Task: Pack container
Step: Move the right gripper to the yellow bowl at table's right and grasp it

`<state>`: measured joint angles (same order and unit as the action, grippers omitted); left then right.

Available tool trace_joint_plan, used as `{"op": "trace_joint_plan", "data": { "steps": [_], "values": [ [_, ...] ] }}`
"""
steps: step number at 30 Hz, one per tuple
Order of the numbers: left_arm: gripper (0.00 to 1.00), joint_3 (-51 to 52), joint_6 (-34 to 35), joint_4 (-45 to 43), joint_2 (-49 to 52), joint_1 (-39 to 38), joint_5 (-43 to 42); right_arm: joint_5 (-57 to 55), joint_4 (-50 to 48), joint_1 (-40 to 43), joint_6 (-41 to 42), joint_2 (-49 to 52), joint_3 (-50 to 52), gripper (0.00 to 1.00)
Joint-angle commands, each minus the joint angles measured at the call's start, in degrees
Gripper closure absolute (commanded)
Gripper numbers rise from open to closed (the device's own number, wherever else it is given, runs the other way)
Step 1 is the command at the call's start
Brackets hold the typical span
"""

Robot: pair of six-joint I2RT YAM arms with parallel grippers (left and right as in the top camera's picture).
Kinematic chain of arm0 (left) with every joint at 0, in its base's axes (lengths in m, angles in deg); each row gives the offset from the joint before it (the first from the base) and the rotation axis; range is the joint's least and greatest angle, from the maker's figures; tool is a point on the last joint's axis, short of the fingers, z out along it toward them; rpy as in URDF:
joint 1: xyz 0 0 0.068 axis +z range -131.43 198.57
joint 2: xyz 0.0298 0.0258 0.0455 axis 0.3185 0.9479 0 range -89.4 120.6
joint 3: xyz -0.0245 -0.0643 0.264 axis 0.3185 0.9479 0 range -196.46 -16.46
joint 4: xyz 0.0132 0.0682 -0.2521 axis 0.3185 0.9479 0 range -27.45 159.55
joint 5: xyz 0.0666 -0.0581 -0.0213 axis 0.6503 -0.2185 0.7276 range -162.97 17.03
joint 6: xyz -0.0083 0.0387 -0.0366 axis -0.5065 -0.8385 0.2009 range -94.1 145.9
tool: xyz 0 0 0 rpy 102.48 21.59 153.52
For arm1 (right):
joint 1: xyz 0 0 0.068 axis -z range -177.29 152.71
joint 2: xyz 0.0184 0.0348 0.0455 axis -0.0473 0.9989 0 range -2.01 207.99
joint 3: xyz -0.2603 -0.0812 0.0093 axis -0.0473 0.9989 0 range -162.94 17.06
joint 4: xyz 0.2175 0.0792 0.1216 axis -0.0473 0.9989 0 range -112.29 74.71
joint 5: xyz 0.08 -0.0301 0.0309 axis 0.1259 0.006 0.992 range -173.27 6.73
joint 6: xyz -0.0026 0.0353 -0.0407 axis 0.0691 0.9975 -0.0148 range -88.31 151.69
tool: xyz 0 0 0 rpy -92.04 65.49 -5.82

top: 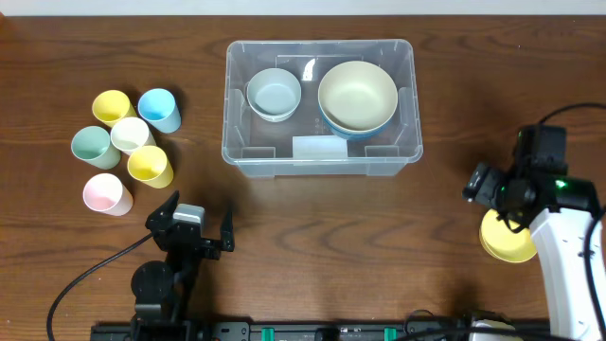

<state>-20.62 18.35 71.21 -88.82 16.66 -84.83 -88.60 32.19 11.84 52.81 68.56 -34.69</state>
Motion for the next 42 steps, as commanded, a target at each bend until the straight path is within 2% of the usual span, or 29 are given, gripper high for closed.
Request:
{"op": "trace_joint_plan", "data": {
  "steps": [1, 7, 17, 21, 23, 32, 35, 39, 40, 42],
  "values": [
    [0.02, 0.98, -0.35, 1.53, -0.28, 0.28, -0.61, 0.83, -2.32, 1.22, 4.72, 0.22, 3.93, 0.1],
    [0.02, 0.98, -0.35, 1.53, -0.28, 0.28, -0.61, 0.98, -7.34, 2.49, 6.56, 0.26, 9.51, 0.18],
    [0.02, 0.98, -0.35, 1.53, -0.28, 0.28, -0.61, 1.75, -15.67, 2.49, 7.15, 0.33, 17.25, 0.41],
    [0.02, 0.98, -0.35, 1.53, -0.28, 0.28, -0.61, 2.58, -17.05, 2.49, 7.13, 0.33, 17.25, 0.61],
    [0.02, 0.98, -0.35, 1.53, -0.28, 0.28, -0.61, 2.56, -17.25, 2.49, 7.1, 0.33, 17.25, 0.68],
    [0.02, 0.98, -0.35, 1.53, -0.28, 0.28, -0.61, 2.08, -17.55, 2.49, 7.13, 0.98, 17.25, 0.74],
    [0.02, 0.98, -0.35, 1.53, -0.28, 0.28, -0.61, 1.92, -17.64, 2.49, 7.15, 2.75, 17.27, 0.78],
    [0.02, 0.98, -0.35, 1.53, -0.28, 0.28, -0.61, 1.97, -17.9, 2.49, 7.15, 6.62, 17.27, 0.79],
    [0.02, 0.98, -0.35, 1.53, -0.28, 0.28, -0.61, 1.97, -18.05, 2.49, 7.15, 7.58, 17.27, 0.81],
    [0.02, 0.98, -0.35, 1.53, -0.28, 0.28, -0.61, 1.97, -18.34, 2.49, 7.15, 8.87, 17.25, 0.92]
  ]
}}
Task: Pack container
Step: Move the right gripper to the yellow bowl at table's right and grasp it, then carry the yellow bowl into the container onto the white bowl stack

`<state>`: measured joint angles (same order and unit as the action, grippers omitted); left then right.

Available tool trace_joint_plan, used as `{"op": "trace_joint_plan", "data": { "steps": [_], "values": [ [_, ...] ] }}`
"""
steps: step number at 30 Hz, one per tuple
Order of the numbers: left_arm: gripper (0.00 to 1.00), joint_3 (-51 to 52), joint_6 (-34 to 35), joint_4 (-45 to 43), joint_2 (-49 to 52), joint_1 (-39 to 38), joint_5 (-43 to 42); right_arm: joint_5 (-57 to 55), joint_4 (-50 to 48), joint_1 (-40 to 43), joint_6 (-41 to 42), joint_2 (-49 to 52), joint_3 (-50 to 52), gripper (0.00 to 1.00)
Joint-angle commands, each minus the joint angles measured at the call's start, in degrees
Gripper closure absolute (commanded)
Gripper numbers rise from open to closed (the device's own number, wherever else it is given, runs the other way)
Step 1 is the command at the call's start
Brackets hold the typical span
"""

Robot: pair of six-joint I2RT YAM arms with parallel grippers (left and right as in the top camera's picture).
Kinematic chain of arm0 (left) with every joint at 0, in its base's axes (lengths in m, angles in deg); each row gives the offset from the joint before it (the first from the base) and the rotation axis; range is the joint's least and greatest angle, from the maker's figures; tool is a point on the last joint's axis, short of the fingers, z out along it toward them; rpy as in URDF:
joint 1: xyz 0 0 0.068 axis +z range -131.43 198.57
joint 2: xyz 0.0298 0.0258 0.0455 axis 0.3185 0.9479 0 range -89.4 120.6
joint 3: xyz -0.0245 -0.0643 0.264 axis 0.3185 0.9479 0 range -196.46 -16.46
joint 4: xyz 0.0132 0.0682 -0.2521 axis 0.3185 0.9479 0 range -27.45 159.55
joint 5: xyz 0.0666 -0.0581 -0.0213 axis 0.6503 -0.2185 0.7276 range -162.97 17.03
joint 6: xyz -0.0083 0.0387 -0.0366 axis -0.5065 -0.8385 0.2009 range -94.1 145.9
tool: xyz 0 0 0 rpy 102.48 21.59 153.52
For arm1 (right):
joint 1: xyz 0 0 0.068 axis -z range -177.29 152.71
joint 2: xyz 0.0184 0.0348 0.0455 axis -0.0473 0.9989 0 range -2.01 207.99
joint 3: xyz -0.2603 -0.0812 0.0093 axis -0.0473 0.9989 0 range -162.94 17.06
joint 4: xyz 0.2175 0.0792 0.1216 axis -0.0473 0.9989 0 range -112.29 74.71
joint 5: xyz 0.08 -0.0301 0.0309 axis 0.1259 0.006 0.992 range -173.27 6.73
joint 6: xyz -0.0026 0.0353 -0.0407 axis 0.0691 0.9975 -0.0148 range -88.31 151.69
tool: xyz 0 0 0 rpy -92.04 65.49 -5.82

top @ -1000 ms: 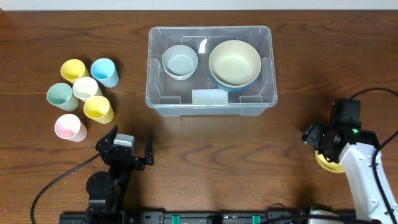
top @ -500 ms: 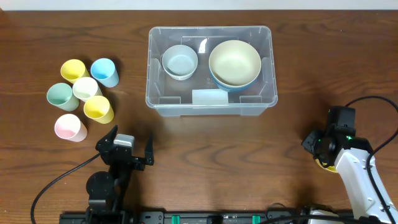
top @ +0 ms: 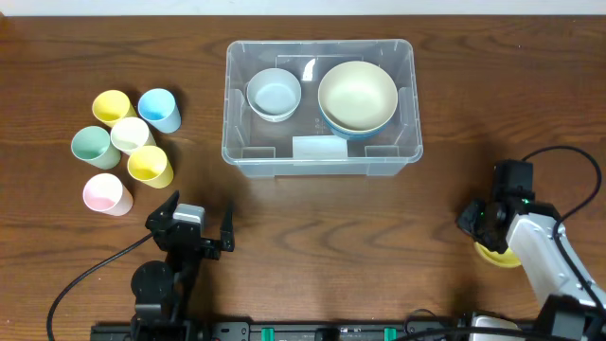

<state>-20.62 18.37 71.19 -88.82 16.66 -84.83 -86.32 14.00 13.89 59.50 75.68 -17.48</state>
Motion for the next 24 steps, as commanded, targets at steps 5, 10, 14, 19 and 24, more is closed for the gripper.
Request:
{"op": "trace_joint_plan", "data": {
  "steps": [5, 10, 14, 19, 24],
  "values": [
    [0.02, 0.98, -0.37, 1.55, -0.28, 0.28, -0.61, -0.11, -0.15, 0.44, 0.39, 1.57, -1.25, 0.99],
    [0.02, 0.98, -0.37, 1.55, -0.28, 0.28, -0.61, 0.33, 6.01, 0.44, -1.42, -0.07, -9.38, 0.99],
    [0.02, 0.98, -0.37, 1.55, -0.28, 0.28, -0.61, 0.68, 14.75, 0.42, -4.15, -3.06, -22.43, 0.99],
    [0.02, 0.98, -0.37, 1.55, -0.28, 0.28, -0.61, 11.43, 21.86, -0.7, -11.17, -5.62, -41.94, 0.99],
    [0.02, 0.98, -0.37, 1.55, -0.28, 0.28, -0.61, 16.09, 21.51, -9.31, -13.4, -4.55, -56.26, 0.99]
  ]
}}
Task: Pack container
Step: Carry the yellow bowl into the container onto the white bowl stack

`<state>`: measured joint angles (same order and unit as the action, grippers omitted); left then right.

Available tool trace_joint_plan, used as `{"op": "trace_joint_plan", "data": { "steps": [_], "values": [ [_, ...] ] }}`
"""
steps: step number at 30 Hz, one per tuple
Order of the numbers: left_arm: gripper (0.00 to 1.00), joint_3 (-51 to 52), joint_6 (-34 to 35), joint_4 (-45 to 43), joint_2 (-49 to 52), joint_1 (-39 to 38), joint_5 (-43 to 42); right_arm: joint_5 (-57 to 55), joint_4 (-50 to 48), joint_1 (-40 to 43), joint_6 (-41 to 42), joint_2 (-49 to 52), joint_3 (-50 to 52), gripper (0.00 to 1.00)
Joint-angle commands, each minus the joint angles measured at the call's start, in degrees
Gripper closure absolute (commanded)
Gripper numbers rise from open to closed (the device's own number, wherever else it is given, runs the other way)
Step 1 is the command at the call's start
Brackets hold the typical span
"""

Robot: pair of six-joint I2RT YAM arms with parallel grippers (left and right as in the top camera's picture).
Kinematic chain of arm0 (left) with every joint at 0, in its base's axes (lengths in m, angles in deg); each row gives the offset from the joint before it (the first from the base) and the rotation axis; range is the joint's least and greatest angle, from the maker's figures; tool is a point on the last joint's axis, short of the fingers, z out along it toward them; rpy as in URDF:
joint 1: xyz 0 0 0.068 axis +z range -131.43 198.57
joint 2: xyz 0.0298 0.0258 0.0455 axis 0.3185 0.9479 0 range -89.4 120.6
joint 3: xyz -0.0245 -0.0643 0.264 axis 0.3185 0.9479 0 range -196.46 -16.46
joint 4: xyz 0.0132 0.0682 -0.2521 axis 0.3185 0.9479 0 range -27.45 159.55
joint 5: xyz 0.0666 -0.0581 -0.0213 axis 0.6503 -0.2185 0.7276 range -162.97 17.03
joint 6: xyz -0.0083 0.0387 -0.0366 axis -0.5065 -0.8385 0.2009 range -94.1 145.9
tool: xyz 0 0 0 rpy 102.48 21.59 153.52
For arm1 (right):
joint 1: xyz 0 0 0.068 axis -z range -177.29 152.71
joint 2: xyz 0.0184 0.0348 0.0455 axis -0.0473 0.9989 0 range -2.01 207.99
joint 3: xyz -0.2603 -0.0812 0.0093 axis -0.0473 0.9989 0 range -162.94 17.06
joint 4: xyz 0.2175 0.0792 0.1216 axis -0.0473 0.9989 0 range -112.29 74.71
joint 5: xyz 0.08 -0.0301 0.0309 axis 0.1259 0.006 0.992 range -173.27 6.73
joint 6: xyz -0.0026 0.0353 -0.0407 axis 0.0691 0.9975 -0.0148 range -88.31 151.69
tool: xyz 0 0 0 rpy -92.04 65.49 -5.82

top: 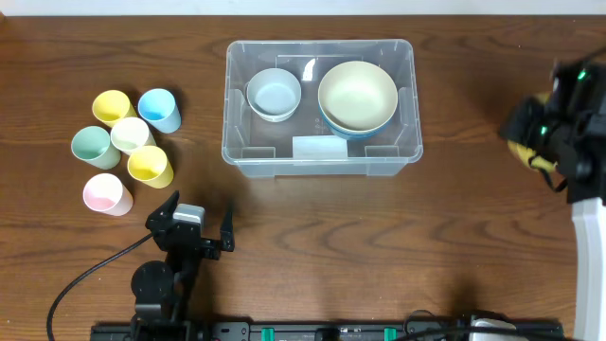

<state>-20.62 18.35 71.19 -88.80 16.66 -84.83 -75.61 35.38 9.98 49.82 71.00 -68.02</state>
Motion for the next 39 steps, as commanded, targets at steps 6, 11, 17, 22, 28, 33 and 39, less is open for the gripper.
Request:
{"op": "trace_joint_plan", "data": {
  "steps": [6, 11, 17, 22, 28, 33, 39],
  "values": [
    [0.02, 0.98, -0.35, 1.55, -0.31, 0.28, -0.61, -1.73, -0.04, -21.68, -4.0, 8.81, -14.05, 0.99],
    [0.02, 0.98, -0.35, 1.55, -0.31, 0.28, -0.61, -4.66, -0.81, -29.4, -4.02, 19.91, -19.76, 0.99],
    [0.02, 0.98, -0.35, 1.55, -0.31, 0.28, -0.61, -4.22, -3.32, -34.58, -7.65, 32.83, -28.68, 0.99],
    [0.02, 0.98, -0.35, 1.55, -0.31, 0.28, -0.61, -4.44, -6.54, -38.4, -11.76, 40.68, -33.66, 0.99],
    [0.02, 0.98, -0.35, 1.55, -0.31, 0.28, -0.61, -4.46, -11.93, -41.92, -16.11, 46.18, -33.92, 0.99],
    [0.02, 0.98, -0.35, 1.55, -0.31, 0.28, -0.61, -4.44, -15.37, -44.39, -19.63, 50.05, -33.92, 0.99],
    [0.02, 0.98, -0.35, 1.55, -0.31, 0.28, -0.61, -4.39, -18.88, -45.9, -21.42, 52.76, -33.92, 0.99]
  ]
}}
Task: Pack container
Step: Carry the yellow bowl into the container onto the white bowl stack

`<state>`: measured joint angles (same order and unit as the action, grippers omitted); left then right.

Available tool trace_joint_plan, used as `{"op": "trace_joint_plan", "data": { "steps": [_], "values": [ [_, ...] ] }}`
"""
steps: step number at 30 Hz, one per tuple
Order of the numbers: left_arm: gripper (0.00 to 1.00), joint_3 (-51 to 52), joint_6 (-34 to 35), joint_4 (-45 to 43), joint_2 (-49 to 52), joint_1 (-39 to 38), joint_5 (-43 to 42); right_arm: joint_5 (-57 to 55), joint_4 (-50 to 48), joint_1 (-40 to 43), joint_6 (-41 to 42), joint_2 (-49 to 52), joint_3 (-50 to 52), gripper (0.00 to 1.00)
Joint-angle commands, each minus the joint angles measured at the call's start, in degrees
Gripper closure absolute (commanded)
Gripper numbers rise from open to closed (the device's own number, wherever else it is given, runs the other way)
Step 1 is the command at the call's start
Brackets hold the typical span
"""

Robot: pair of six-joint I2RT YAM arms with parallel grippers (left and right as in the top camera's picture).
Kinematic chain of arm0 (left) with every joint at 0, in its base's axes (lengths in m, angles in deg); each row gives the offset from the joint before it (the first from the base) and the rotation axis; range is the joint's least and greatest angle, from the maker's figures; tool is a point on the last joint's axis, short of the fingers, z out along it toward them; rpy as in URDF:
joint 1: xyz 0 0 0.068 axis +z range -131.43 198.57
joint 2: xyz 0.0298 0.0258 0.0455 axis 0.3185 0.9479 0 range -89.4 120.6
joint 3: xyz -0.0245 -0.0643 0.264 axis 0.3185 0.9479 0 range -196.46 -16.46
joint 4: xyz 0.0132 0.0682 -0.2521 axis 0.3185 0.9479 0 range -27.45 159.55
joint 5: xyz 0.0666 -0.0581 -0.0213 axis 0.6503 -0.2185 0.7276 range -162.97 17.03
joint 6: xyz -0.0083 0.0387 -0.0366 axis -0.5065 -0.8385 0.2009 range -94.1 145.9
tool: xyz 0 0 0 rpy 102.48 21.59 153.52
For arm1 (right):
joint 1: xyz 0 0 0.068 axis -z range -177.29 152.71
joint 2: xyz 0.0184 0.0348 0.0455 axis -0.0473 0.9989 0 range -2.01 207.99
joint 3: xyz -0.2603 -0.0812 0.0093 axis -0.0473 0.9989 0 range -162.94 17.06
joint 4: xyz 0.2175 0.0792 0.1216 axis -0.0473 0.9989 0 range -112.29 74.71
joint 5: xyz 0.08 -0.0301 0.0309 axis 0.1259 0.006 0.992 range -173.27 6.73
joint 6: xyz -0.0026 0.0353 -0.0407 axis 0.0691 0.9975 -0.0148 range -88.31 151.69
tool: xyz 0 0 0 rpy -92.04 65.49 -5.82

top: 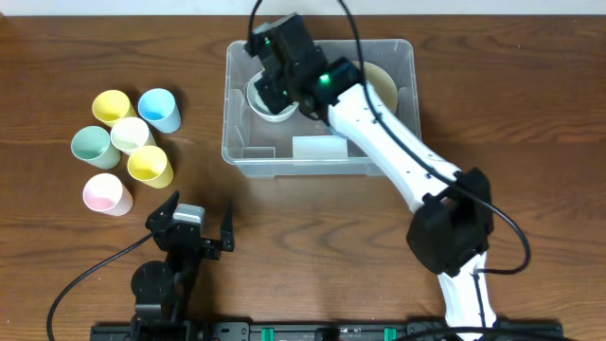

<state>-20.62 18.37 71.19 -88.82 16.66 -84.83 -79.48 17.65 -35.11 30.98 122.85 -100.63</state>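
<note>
The clear plastic container (322, 150) stands at the back middle of the table. My right gripper (275, 71) has reached over its left half, right above a small pale bowl (268, 106) whose near rim shows below the wrist. The arm covers the fingers and most of the large cream bowl (386, 83) in the right half. No yellow bowl shows in this view. Several coloured cups stand in a cluster at the left: yellow (111, 106), blue (159, 109), green (93, 146), white (130, 134), yellow (150, 165), pink (104, 193). My left gripper (194, 232) rests open near the front edge.
The right arm's base and elbow (450, 227) stand over the right front of the wooden table (530, 142). A cable (85, 275) trails from the left arm at the front.
My right gripper was at the far right edge holding a yellow bowl in the air. Now it is over the left half of the container, and the yellow bowl is out of sight.
First my right gripper hovered by a yellow bowl at the table's right front. Then it was down on that bowl. After that it held the bowl up at the right edge. Now it is over the small bowl in the container. The left arm stayed still.
</note>
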Motion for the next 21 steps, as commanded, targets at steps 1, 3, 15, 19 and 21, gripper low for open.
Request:
{"op": "trace_joint_plan", "data": {
  "steps": [1, 3, 15, 19, 21],
  "values": [
    [0.02, 0.98, -0.37, 1.55, -0.28, 0.28, -0.61, -0.52, -1.73, -0.9, -2.64, 1.36, -1.31, 0.99],
    [0.02, 0.98, -0.37, 1.55, -0.28, 0.28, -0.61, -0.48, -3.08, -0.92, -2.8, 2.1, -1.31, 0.99],
    [0.02, 0.98, -0.37, 1.55, -0.28, 0.28, -0.61, 2.36, -8.02, -0.96, -2.14, 7.41, -1.31, 0.99],
    [0.02, 0.98, -0.37, 1.55, -0.28, 0.28, -0.61, 2.45, -7.89, -0.98, -2.14, 8.74, -1.31, 0.99],
    [0.02, 0.98, -0.37, 1.55, -0.28, 0.28, -0.61, 2.45, -7.91, -0.98, -2.14, 9.22, -1.31, 0.9]
  ]
}}
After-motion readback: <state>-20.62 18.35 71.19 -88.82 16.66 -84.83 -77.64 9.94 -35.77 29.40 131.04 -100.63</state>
